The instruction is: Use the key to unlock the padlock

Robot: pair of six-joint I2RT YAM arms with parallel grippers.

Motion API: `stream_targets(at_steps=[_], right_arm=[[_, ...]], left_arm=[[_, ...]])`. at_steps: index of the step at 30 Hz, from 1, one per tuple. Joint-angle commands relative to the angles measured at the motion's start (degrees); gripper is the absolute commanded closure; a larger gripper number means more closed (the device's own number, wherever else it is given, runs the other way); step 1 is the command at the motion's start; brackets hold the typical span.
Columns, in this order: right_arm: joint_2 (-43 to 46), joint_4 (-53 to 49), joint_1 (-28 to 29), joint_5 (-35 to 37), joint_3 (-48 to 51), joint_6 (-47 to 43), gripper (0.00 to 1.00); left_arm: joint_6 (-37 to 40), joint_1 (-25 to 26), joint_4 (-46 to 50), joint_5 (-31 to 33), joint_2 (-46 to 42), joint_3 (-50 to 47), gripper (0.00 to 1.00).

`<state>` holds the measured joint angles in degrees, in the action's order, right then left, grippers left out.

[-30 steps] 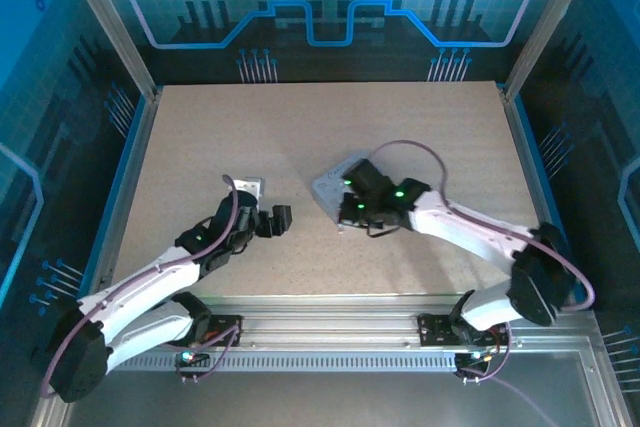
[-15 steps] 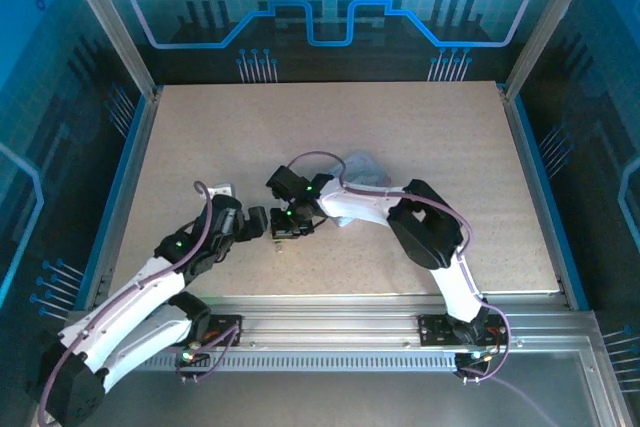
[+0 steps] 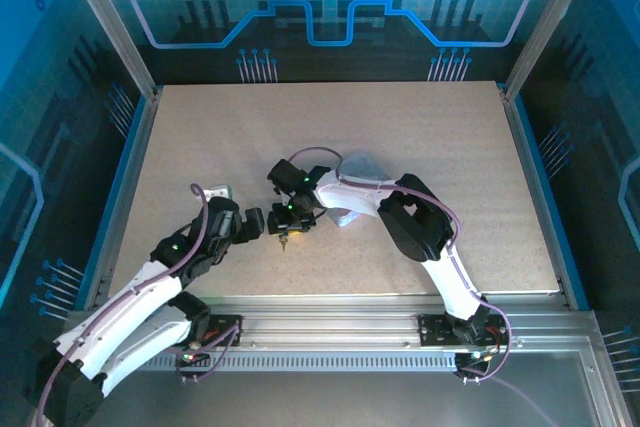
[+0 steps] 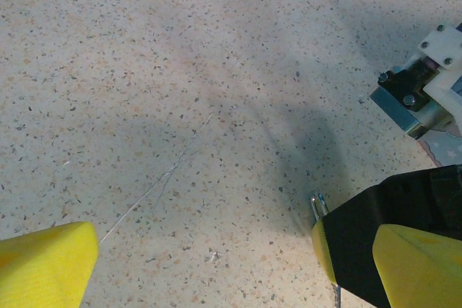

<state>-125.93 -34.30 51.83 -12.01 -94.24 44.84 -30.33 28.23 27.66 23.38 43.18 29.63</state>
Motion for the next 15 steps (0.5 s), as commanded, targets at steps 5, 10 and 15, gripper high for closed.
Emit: stream_targets(at_steps=[5, 10, 15], right_arm=[[8.0, -6.3, -0.5, 7.8, -0.3, -2.6, 0.45], [17.6, -7.4, 0.0, 16.3, 1.2, -5.4, 0.33], [27.6, -4.5, -0.6, 20.4, 5.7, -9.8, 0.08]], left_arm=[[1.0, -0.4, 1.1, -0.9, -2.6, -0.7, 0.01], [2.5, -0.5, -0.6, -1.6, -2.3, -0.1, 0.01], [7.0, -0.7, 0.6, -2.4, 0.4, 4.0, 0.01]])
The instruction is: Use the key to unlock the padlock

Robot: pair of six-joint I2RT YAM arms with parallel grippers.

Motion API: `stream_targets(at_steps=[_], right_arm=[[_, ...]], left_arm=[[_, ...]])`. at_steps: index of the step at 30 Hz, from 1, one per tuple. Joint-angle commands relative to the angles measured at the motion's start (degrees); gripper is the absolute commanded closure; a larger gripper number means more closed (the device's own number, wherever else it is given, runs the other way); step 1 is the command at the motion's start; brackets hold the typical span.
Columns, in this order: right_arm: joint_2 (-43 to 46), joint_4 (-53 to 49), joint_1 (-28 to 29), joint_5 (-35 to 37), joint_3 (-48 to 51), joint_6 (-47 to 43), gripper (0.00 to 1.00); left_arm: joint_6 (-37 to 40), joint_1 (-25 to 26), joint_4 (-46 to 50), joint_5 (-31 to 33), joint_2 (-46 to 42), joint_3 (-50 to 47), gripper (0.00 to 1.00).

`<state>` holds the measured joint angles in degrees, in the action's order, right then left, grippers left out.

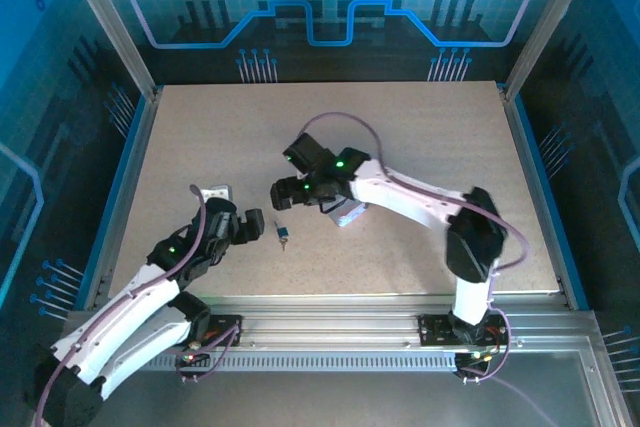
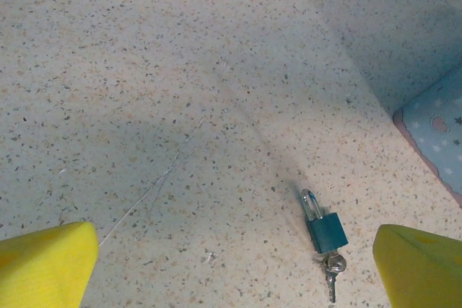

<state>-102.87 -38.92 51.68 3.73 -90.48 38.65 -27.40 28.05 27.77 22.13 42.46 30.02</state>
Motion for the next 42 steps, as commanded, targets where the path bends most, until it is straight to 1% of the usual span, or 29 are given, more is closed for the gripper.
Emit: stream_targets(at_steps=[1, 2, 3, 5, 8, 11, 14, 16, 18, 19, 21, 22, 24, 27, 30, 33, 34, 35, 36, 38, 40, 42], right_arm=[[6.2, 0.0, -0.7, 5.1, 2.2, -4.6, 0.05], [7.8, -0.3, -0.9, 5.9, 2.5, -5.8, 0.01], [9.4, -0.6, -1.2, 6.7, 2.8, -6.9, 0.0], [12.6, -0.3, -2.1, 8.2, 4.6, -8.9, 0.0], [18.7, 2.5, -4.6, 10.8, 9.9, -11.7, 0.0], [25.2, 5.5, -9.5, 11.8, 16.2, -14.0, 0.0], [31.3, 8.7, -15.3, 14.1, 23.4, -16.4, 0.0], [34.3, 10.2, -19.9, 14.1, 27.6, -16.5, 0.0], [36.7, 11.7, -25.6, 12.7, 31.4, -17.1, 0.0], [37.8, 13.0, -27.4, 12.8, 33.4, -18.2, 0.0], [40.3, 15.4, -30.0, 17.2, 37.4, -19.6, 0.0], [41.5, 17.2, -30.8, 18.5, 39.3, -21.0, 0.0], [43.7, 23.5, -32.6, 19.7, 44.9, -24.5, 0.0], [44.2, 31.8, -35.4, 18.4, 51.4, -27.7, 0.0], [41.0, 37.0, -38.4, 16.9, 54.0, -27.7, 0.0], [39.2, 50.3, -40.0, 15.9, 60.4, -27.8, 0.0], [38.5, 52.0, -40.9, 15.1, 61.0, -27.5, 0.0], [37.9, 53.0, -41.6, 14.7, 60.8, -28.2, 0.0], [37.3, 56.1, -42.1, 14.4, 61.5, -29.6, 0.0], [36.1, 62.2, -43.5, 12.9, 63.4, -31.4, 0.0], [34.5, 65.3, -45.6, 10.6, 64.3, -32.0, 0.0], [33.0, 66.0, -47.0, 9.2, 64.1, -33.8, 0.0]], left_arm=[[5.0, -0.7, 1.0, -0.9, 1.6, 4.5, 0.01], [5.9, -0.7, 1.4, -0.5, 2.3, 5.5, 0.01], [7.2, -0.7, 1.4, -0.1, 2.8, 6.4, 0.01], [9.7, -0.8, 0.7, 0.6, 3.6, 7.6, 0.01], [14.6, -1.1, -2.3, 1.5, 4.9, 8.7, 0.01], [19.2, -1.7, -6.9, 2.6, 6.7, 8.6, 0.01], [22.9, -3.6, -11.4, 2.6, 9.5, 8.1, 0.01], [23.5, -5.5, -15.0, 2.7, 11.8, 7.2, 0.01], [23.7, -7.7, -19.5, 1.3, 14.7, 5.9, 0.01], [24.2, -8.5, -21.9, 0.8, 15.8, 5.1, 0.01], [27.4, -10.3, -27.8, -2.7, 18.8, 2.8, 0.01], [28.7, -10.9, -29.5, -3.5, 20.0, 2.1, 0.01], [28.7, -12.5, -31.9, -2.9, 23.0, 1.6, 0.01], [28.1, -15.4, -38.1, -3.4, 24.5, -0.7, 0.01], [27.4, -18.3, -47.3, -4.1, 24.7, -4.4, 0.01], [27.2, -20.9, -57.3, -5.7, 26.2, -7.8, 0.01], [26.8, -21.6, -60.8, -6.7, 27.0, -8.9, 0.01], [26.7, -22.4, -64.1, -8.1, 28.2, -10.1, 0.01], [26.5, -23.0, -68.4, -9.6, 29.7, -11.0, 0.01], [28.4, -23.4, -73.2, -11.9, 32.9, -11.6, 0.01], [29.9, -23.4, -77.8, -12.5, 36.2, -12.1, 0.01], [30.5, -23.6, -84.0, -12.4, 40.2, -13.2, 0.01]])
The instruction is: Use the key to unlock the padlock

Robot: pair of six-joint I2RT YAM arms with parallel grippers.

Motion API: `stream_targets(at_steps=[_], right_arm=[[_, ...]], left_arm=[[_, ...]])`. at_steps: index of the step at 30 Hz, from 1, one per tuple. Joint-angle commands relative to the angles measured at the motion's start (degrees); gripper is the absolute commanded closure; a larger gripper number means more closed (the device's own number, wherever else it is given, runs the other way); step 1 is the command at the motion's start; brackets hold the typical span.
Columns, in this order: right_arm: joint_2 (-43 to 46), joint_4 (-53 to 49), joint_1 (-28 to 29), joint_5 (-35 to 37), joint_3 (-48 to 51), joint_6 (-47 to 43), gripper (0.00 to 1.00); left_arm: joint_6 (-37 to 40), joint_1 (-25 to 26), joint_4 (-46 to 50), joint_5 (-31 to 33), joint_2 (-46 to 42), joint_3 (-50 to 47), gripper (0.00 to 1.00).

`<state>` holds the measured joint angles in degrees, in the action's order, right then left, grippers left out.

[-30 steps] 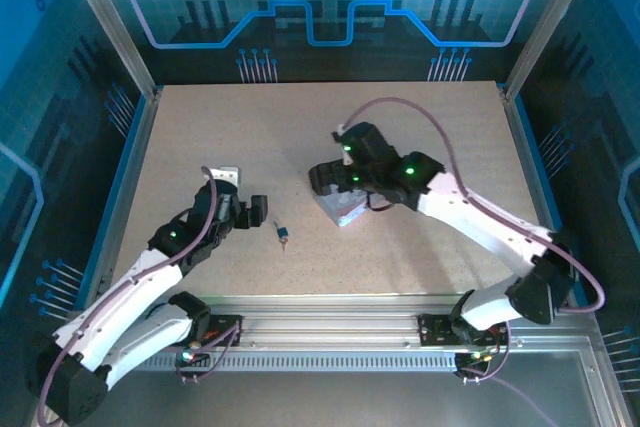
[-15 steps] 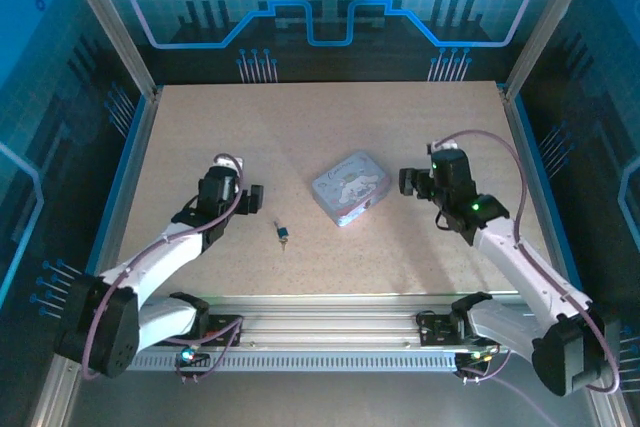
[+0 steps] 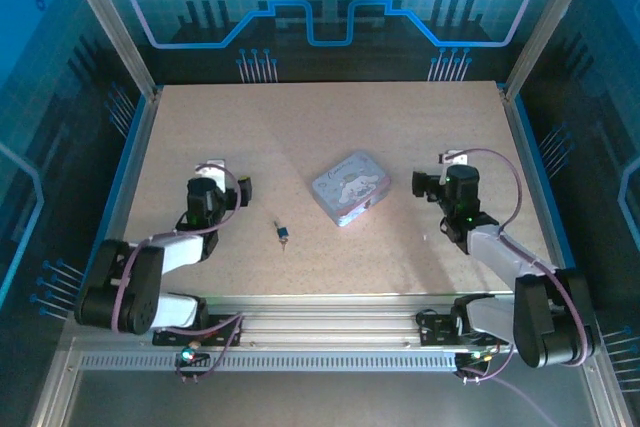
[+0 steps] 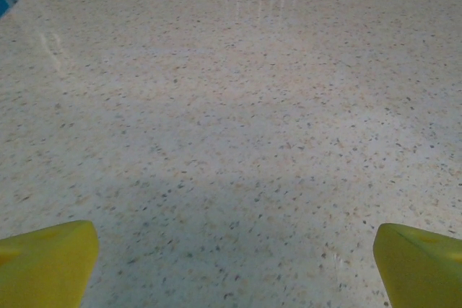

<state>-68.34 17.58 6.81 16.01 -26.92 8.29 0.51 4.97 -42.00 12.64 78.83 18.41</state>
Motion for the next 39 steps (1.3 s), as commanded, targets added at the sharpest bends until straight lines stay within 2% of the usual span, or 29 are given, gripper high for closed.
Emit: stream_targets(at_steps=[1, 3, 4, 5, 8, 12, 15, 17, 39], right_arm=[[-2.1, 10.6, -2.6, -3.5, 0.9, -4.2, 0.0], [-3.4, 13.7, -3.9, -4.8, 2.3, -3.7, 0.0], [-3.9, 14.8, -4.3, -5.6, 2.7, -3.7, 0.0], [-4.7, 16.3, -4.7, -5.7, 3.3, -3.6, 0.0], [-8.5, 20.5, -5.4, -7.1, 3.6, -3.7, 0.0], [-14.0, 21.9, -4.5, -7.6, 1.9, -4.8, 0.0], [-17.8, 28.8, -2.2, -4.5, 3.9, -6.6, 0.0], [-17.7, 28.3, -1.6, -1.3, 3.7, -5.9, 0.0], [-17.8, 28.2, -1.3, -0.9, 3.5, -6.3, 0.0]], left_arm=[[2.6, -0.6, -16.9, -2.6, 5.8, -1.8, 0.01], [2.8, -0.8, -21.3, -2.6, 11.4, -1.3, 0.01], [3.1, -0.7, -20.4, -2.3, 11.2, -0.4, 0.01], [2.0, -1.1, -13.5, -3.5, 9.5, 1.3, 0.01], [-0.1, -3.2, -10.3, -4.6, 10.0, 3.5, 0.01], [-0.3, -3.7, -11.1, -5.4, 10.2, 3.4, 0.01], [-0.4, -3.7, -10.8, -5.5, 10.2, 3.5, 0.01], [-0.3, -3.8, -10.8, -5.5, 10.2, 3.5, 0.01], [-0.3, -3.7, -10.8, -5.5, 10.2, 3.5, 0.01]])
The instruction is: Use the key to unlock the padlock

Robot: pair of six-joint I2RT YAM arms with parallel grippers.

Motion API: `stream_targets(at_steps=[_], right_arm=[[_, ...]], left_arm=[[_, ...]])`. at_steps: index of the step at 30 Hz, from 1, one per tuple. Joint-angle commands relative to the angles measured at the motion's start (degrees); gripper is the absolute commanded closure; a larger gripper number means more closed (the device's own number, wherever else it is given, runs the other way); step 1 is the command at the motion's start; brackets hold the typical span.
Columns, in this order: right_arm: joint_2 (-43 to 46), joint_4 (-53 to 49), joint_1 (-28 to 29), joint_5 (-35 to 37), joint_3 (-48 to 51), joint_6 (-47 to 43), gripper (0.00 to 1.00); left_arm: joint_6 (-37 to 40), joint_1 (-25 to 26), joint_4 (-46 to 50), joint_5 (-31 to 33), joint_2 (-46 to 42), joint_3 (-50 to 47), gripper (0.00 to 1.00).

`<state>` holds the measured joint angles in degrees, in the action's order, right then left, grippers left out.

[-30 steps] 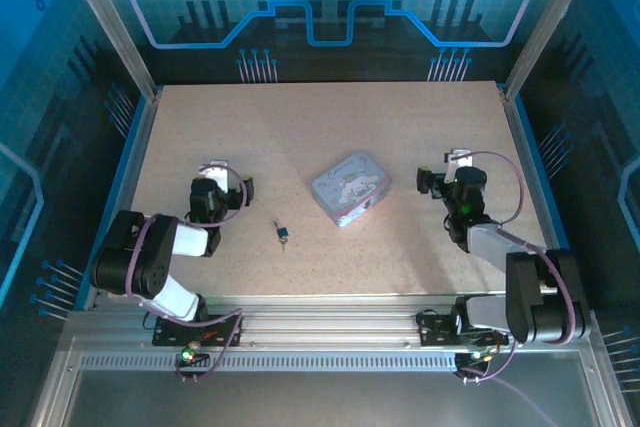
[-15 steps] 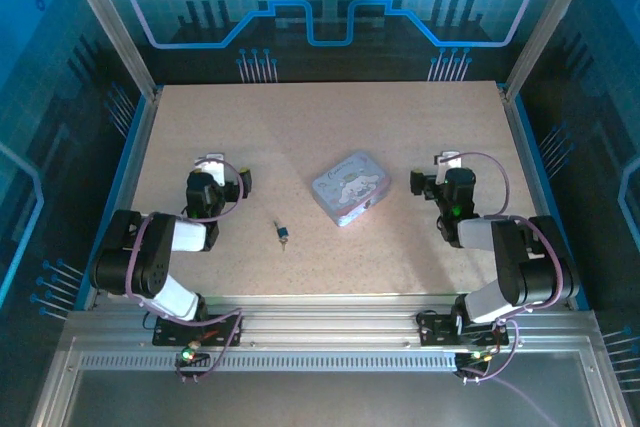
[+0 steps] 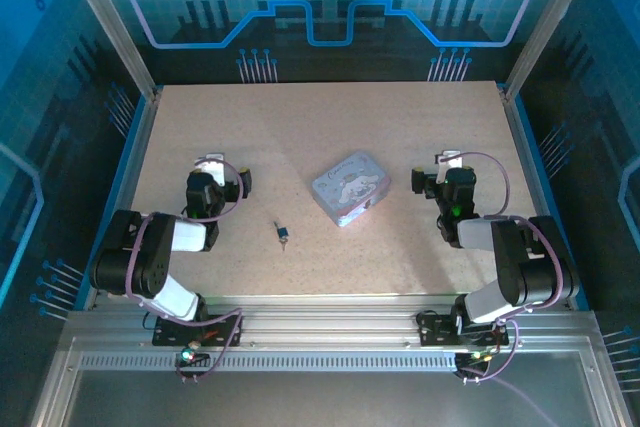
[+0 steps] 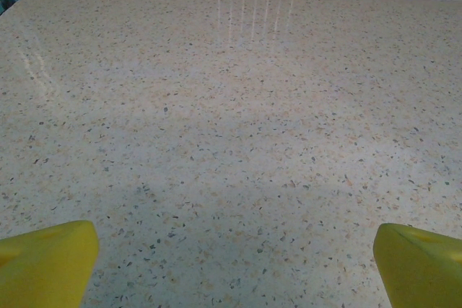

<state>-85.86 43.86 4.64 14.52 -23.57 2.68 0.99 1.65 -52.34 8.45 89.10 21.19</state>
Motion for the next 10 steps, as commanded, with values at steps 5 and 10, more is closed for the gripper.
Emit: stream_targets(at_steps=[5, 10], right_arm=[[-0.4, 1.5, 0.8, 0.3, -0.1, -0.5, 0.0], [-0.4, 1.7, 0.7, 0.1, 0.0, -0.5, 0.0]], left_arm=[[-0.8, -0.4, -0.5, -1.3, 0.0, 0.6, 0.01], [-0.8, -0.4, -0.5, -1.3, -0.1, 0.7, 0.01]])
